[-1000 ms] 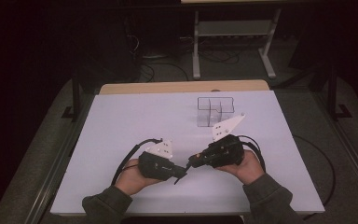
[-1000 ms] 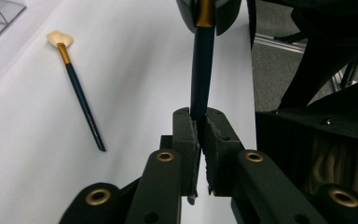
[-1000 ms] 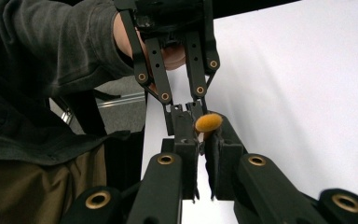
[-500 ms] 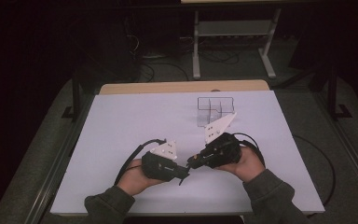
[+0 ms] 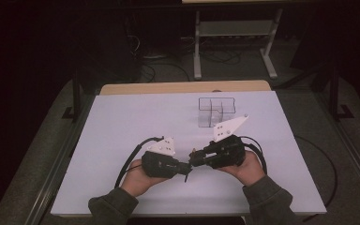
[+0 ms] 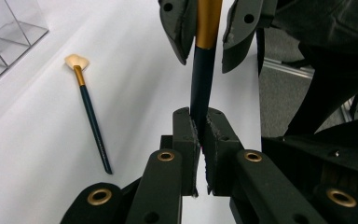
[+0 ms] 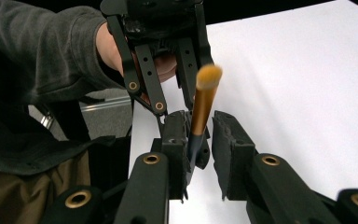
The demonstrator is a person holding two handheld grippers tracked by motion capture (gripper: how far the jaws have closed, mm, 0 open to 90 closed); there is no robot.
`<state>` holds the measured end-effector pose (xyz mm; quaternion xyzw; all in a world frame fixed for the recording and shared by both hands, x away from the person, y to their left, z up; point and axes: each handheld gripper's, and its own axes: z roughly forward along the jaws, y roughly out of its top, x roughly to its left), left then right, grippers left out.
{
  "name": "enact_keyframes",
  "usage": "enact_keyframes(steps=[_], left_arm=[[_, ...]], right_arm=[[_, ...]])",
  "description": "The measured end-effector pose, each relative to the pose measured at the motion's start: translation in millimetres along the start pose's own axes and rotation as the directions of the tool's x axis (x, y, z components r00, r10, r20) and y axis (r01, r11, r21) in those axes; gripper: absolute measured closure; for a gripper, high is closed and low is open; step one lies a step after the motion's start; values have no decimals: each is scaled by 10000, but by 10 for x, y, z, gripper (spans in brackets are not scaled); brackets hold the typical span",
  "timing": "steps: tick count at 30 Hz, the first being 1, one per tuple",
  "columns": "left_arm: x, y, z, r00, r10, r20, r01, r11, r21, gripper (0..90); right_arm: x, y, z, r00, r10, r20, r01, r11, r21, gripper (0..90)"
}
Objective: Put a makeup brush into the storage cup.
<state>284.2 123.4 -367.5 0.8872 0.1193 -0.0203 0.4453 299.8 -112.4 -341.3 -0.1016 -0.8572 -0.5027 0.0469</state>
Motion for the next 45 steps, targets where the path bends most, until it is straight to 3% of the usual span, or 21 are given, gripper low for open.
enact_keyframes(steps=[6,10,15,19,24,27,38,45], left_arm=[[9,-6,21,9999,-155,-10,155,9999,-54,840],[7,-6,26,9999,-161,-18,161,9999,5,838],[6,-16,26,9999,-101,-72,102,9998,143,821],[3,-41,18,9995,-170,-251,177,9994,287,758],[29,-134,-27,9971,-598,-481,610,9979,238,730],[50,-169,-63,9967,-584,-555,600,9978,276,721],[106,-311,-194,9881,-1033,-1137,1044,9945,33,662],[139,-414,-293,9803,-1266,-1517,1257,9919,-154,611]], right_arm=[[14,4,9,9997,-112,219,117,9997,-207,811],[-6,4,25,10000,3,27,-2,9996,-272,826],[-19,15,39,10000,79,-53,-79,9999,-67,829],[-55,19,30,9999,158,17,-158,9998,149,829],[-102,26,-7,9994,283,189,-289,9989,376,829],[-132,36,-31,9990,364,253,-375,9983,438,829],[-270,75,-71,9972,618,420,-652,9944,826,829],[-360,86,-139,9956,798,488,-834,9936,767,829]])
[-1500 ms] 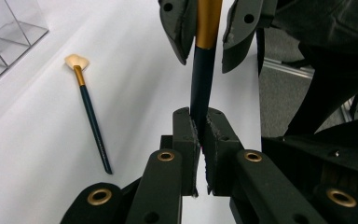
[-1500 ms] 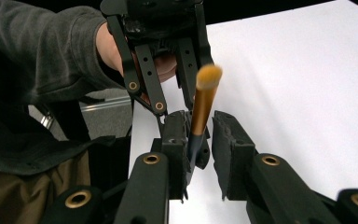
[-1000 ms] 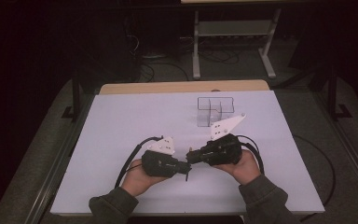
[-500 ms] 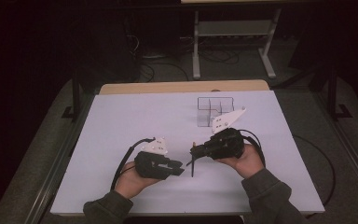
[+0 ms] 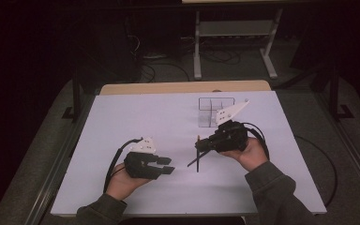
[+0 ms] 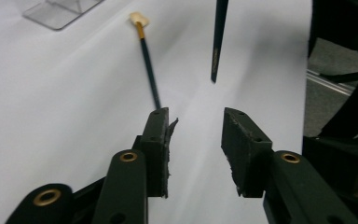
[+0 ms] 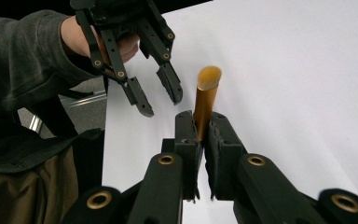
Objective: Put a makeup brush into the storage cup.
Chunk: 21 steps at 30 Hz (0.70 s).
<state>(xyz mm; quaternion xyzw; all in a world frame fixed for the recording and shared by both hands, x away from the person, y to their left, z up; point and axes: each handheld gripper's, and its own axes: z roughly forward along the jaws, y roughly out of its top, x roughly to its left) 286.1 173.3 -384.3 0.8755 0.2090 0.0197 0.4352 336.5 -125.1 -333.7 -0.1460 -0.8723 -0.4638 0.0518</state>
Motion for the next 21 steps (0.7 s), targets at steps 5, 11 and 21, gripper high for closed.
enact_keyframes(steps=[5,11,21], left_arm=[[34,-53,-61,9999,-78,-146,78,10000,2,594],[44,-107,-108,9994,-204,-286,206,9997,99,583],[65,-203,-167,9985,-152,-522,172,9992,373,529]], right_arm=[[-53,22,-30,9999,106,98,-107,9999,86,829],[-114,32,-63,9995,292,121,-293,9996,44,829],[-198,70,-146,9987,395,318,-399,9991,112,829]])
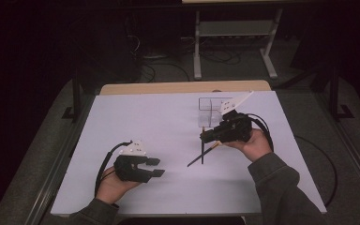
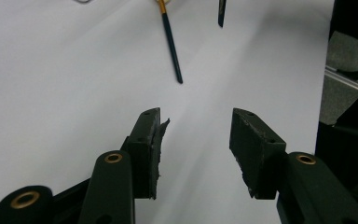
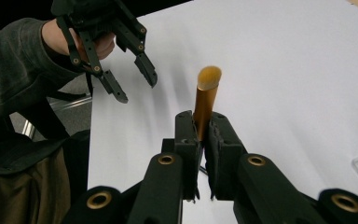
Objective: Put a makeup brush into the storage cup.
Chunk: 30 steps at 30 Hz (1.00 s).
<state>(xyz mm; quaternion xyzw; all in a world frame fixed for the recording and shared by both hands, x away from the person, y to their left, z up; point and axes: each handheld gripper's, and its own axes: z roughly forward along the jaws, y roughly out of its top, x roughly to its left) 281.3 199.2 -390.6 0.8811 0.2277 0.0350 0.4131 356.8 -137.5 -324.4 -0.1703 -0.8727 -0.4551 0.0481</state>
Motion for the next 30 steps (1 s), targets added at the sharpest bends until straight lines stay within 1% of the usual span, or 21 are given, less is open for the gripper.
enact_keyframes(steps=[7,8,13,16,17,19,21,23,24,25,27,29,30], left_arm=[[36,-55,-48,9998,-199,-59,199,9997,-115,514],[50,-72,-61,9995,-319,-81,318,9994,-148,513],[74,-118,-74,9989,-447,-141,445,9989,-111,500],[79,-126,-76,9991,-394,-151,393,9992,-83,491],[74,-127,-77,9988,-465,-167,462,9988,-160,487],[79,-125,-88,9988,-443,-208,439,9988,-214,477],[81,-125,-92,9987,-474,-186,470,9986,-224,469],[97,-132,-107,9986,-494,-202,490,9986,-215,465],[98,-135,-114,9982,-557,-228,552,9982,-229,462],[110,-137,-121,9986,-473,-252,467,9986,-247,459],[117,-143,-139,9981,-557,-267,548,9980,-322,456],[124,-145,-149,9982,-521,-289,512,9982,-310,454],[134,-151,-164,9980,-541,-330,530,9981,-327,453]], right_arm=[[-49,58,-53,9999,-50,160,50,10000,10,829],[-64,77,-77,9997,-53,256,53,10000,-17,829],[-100,113,-138,9993,22,372,-20,10000,-60,829],[-111,127,-156,9988,15,490,-13,10000,-35,829],[-121,145,-180,9986,2,523,1,10000,-67,829],[-128,165,-206,9981,50,610,-45,10000,-83,829],[-135,176,-219,9982,52,594,-49,10000,-60,829],[-166,210,-249,9970,-20,771,21,10000,-16,829],[-174,224,-257,9970,44,773,-42,10000,-21,829],[-189,235,-264,9970,17,777,-16,10000,-12,829],[-218,257,-265,9966,62,825,-63,10000,7,829],[-231,270,-266,9961,76,883,-84,9999,81,829],[-264,305,-268,9958,85,916,-95,9999,110,829]])
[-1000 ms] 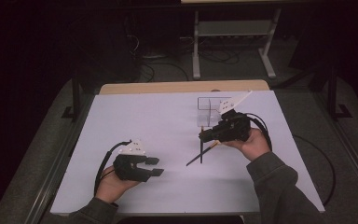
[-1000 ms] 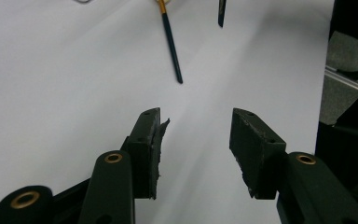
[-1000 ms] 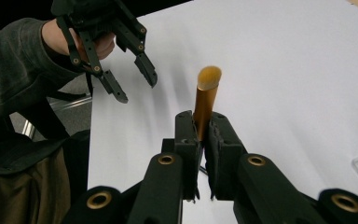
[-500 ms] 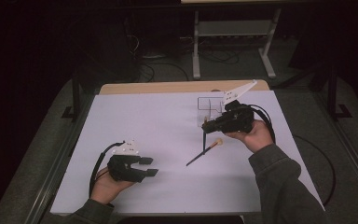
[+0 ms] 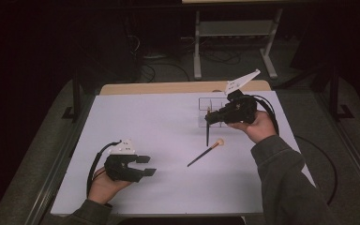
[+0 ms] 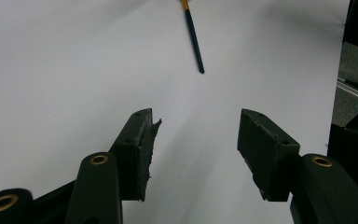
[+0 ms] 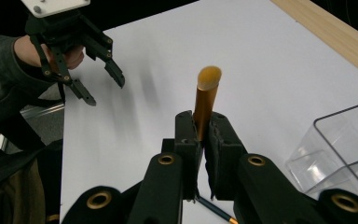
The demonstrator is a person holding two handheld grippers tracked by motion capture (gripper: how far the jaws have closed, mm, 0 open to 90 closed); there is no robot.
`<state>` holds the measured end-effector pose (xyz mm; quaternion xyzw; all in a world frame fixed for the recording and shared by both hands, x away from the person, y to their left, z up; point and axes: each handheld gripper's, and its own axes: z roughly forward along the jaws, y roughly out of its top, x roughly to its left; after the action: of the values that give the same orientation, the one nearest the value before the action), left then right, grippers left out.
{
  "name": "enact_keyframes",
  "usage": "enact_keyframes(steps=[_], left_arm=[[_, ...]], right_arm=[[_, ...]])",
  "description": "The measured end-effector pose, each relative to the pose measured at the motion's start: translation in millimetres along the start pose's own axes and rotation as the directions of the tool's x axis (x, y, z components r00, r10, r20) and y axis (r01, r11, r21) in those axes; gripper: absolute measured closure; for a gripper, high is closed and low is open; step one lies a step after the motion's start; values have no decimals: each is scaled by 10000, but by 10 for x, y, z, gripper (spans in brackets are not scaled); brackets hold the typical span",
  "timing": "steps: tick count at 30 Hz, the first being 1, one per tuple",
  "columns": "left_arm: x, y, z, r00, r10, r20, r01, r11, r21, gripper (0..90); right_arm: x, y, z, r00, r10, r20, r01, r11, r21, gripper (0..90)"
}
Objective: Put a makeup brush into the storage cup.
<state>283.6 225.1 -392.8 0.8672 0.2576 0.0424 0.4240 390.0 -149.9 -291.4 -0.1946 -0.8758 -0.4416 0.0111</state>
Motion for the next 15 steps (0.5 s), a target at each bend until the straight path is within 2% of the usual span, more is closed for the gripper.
enact_keyframes(steps=[4,15], left_arm=[[16,-14,-21,9999,-166,-26,166,9999,-25,445],[19,-15,-64,9998,-187,-72,186,9997,-136,435]], right_arm=[[-48,67,2,9999,-20,129,19,10000,79,829],[-156,279,11,9993,-51,380,42,9997,258,829]])
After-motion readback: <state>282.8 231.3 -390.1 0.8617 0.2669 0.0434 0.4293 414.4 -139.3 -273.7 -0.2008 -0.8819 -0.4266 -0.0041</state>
